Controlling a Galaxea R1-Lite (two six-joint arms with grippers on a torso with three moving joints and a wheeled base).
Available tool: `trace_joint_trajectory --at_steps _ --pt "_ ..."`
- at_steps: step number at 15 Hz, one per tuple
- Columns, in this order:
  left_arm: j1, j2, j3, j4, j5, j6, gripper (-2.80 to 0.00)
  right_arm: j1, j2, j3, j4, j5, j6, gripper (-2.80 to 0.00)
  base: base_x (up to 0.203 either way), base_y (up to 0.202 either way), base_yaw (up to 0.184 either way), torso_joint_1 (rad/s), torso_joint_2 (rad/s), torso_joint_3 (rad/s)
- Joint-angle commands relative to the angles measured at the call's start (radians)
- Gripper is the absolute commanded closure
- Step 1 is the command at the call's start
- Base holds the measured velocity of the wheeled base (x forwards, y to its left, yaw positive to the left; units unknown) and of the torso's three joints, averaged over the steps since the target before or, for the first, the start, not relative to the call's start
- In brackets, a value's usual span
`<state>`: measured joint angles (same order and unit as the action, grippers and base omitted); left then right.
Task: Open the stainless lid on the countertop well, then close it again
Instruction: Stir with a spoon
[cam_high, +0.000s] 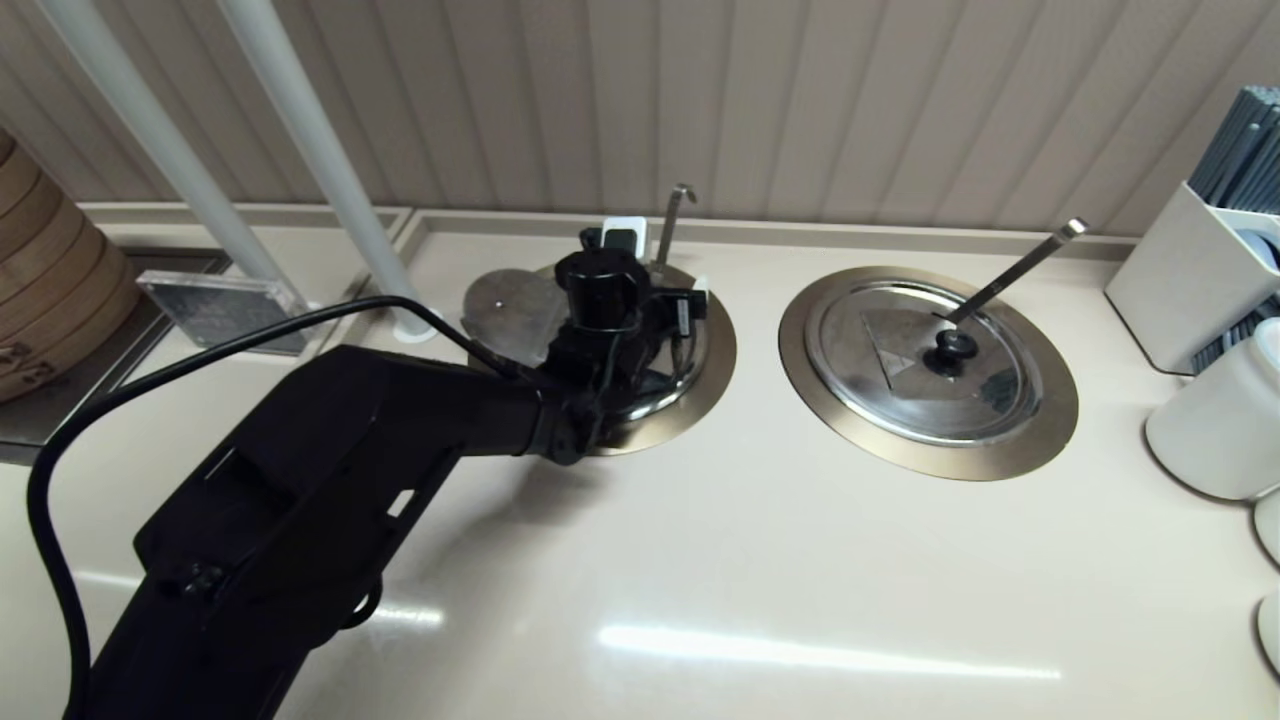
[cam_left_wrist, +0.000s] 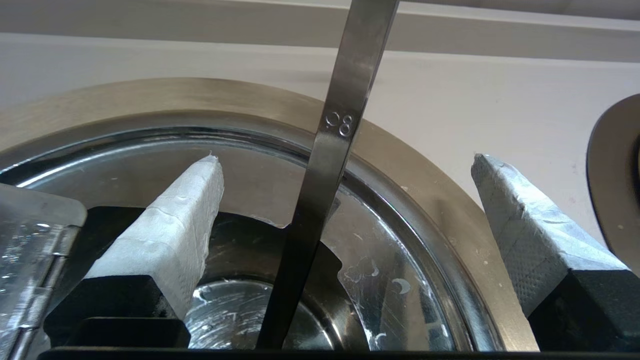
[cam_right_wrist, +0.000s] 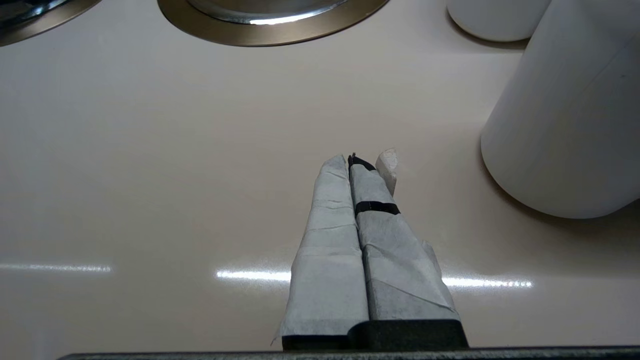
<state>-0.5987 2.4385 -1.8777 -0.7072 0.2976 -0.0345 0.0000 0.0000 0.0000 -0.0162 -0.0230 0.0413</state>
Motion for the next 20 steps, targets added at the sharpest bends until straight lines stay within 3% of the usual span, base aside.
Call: trace_joint_trajectory --at_steps 1,4,9,15,16,17,20 --pt "0.007 0.043 -0.044 0.002 -0.002 0.001 -2.8 0.0 0.0 0.005 -0.001 0.0 0.0 0.0 0.0 0.0 0.0 0.0 0.0 0.0" --pt "0.012 0.081 -0.091 0.037 -0.011 0.043 -2.8 0.0 0.0 0.005 -0.001 0.001 0.0 0.0 0.0 0.0 0.0 0.0 0.0 0.0" --pt "0.045 0.086 -0.097 -0.013 -0.055 0.041 -2.8 0.0 0.0 0.005 -0.001 0.0 0.0 0.0 0.0 0.0 0.0 0.0 0.0 0.0" --pt "0.054 0.102 -0.098 -0.035 -0.06 0.047 -2.8 0.0 0.0 0.005 -0.001 0.0 0.0 0.0 0.0 0.0 0.0 0.0 0.0 0.0" --pt "0.054 0.101 -0.098 -0.037 -0.06 0.047 -2.17 0.0 0.0 0.005 -0.001 0.0 0.0 0.0 0.0 0.0 0.0 0.0 0.0 0.0" --pt "0.054 0.1 -0.098 -0.037 -0.06 0.047 0.0 0.0 0.0 0.005 -0.001 0.0 0.0 0.0 0.0 0.0 0.0 0.0 0.0 0.0" --pt "0.054 0.1 -0.098 -0.063 -0.061 0.045 0.0 0.0 0.0 0.005 -0.001 0.0 0.0 0.0 0.0 0.0 0.0 0.0 0.0 0.0"
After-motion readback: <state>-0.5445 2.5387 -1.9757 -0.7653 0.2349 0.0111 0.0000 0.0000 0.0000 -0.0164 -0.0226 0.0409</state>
